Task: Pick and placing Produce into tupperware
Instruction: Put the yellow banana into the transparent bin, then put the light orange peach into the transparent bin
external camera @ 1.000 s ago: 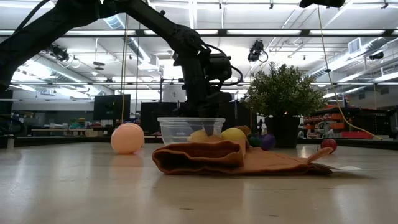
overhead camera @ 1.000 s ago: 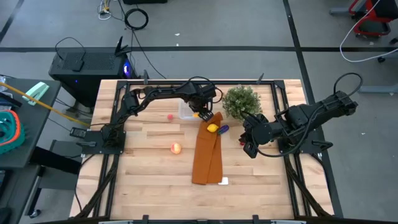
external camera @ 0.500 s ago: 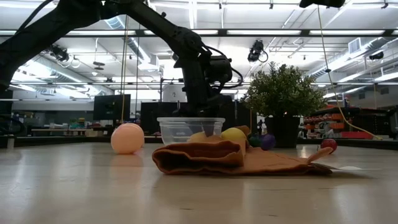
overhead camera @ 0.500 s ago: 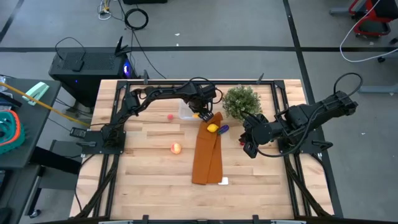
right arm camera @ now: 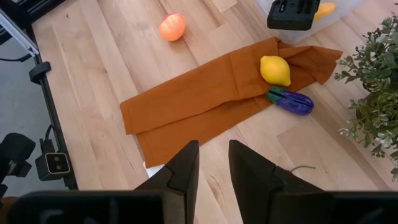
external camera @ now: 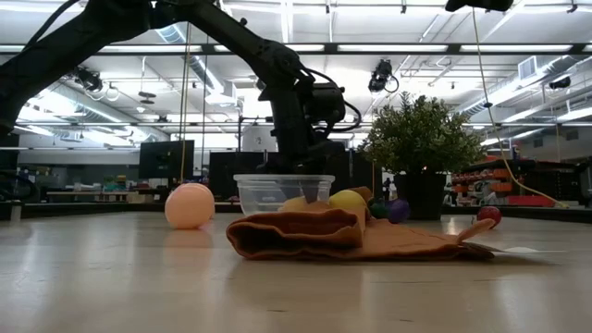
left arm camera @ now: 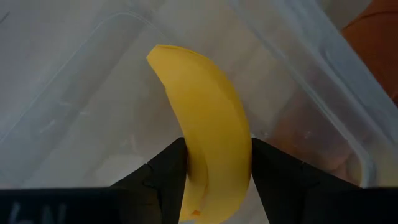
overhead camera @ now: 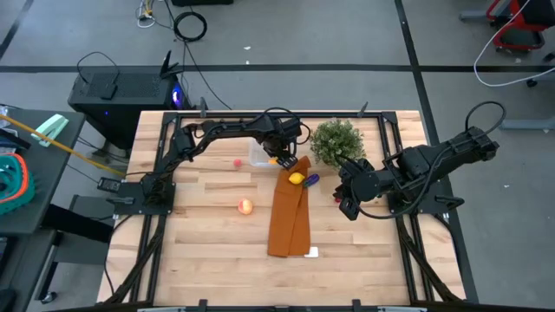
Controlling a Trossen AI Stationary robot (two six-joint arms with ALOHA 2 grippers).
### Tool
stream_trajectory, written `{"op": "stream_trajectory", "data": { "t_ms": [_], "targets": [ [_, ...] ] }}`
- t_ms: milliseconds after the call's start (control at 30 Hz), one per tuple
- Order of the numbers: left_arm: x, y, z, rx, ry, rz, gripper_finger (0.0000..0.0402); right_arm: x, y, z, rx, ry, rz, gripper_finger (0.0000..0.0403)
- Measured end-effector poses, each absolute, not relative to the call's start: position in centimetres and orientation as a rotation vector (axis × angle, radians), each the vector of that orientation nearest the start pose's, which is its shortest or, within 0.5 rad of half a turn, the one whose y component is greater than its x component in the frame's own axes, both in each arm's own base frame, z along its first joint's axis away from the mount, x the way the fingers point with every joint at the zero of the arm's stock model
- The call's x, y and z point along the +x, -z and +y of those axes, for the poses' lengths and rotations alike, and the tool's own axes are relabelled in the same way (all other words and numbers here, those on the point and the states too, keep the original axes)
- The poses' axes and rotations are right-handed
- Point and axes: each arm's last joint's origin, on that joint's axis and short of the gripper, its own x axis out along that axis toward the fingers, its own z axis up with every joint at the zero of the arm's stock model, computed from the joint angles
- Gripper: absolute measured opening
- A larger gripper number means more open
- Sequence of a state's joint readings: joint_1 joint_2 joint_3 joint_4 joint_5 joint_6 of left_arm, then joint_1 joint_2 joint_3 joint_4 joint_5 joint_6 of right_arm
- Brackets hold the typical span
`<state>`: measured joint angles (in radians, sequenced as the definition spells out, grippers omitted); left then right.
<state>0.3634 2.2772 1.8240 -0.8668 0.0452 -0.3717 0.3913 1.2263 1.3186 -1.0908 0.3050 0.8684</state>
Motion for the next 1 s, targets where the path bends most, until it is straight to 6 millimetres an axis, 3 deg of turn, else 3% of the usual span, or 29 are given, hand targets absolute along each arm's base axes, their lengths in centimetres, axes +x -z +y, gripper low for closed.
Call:
{"op": "stream_trajectory", "data": {
  "t_ms": [367,867,1000],
  "targets": [
    [43.22,-15.81,16.3,-0.569,-0.502,1.242,0.0243,20.75,-35.41,7.62,0.461,0.324,0.889,0.0095],
    [43.06,-15.92,16.15,-0.562,-0.484,1.267,0.0228,20.75,-35.41,7.63,0.46,0.321,0.891,0.0087],
    [42.79,-16.72,16.11,-0.547,-0.471,1.267,0.0228,20.74,-35.41,7.65,0.463,0.315,0.896,0.0084]
  ]
}}
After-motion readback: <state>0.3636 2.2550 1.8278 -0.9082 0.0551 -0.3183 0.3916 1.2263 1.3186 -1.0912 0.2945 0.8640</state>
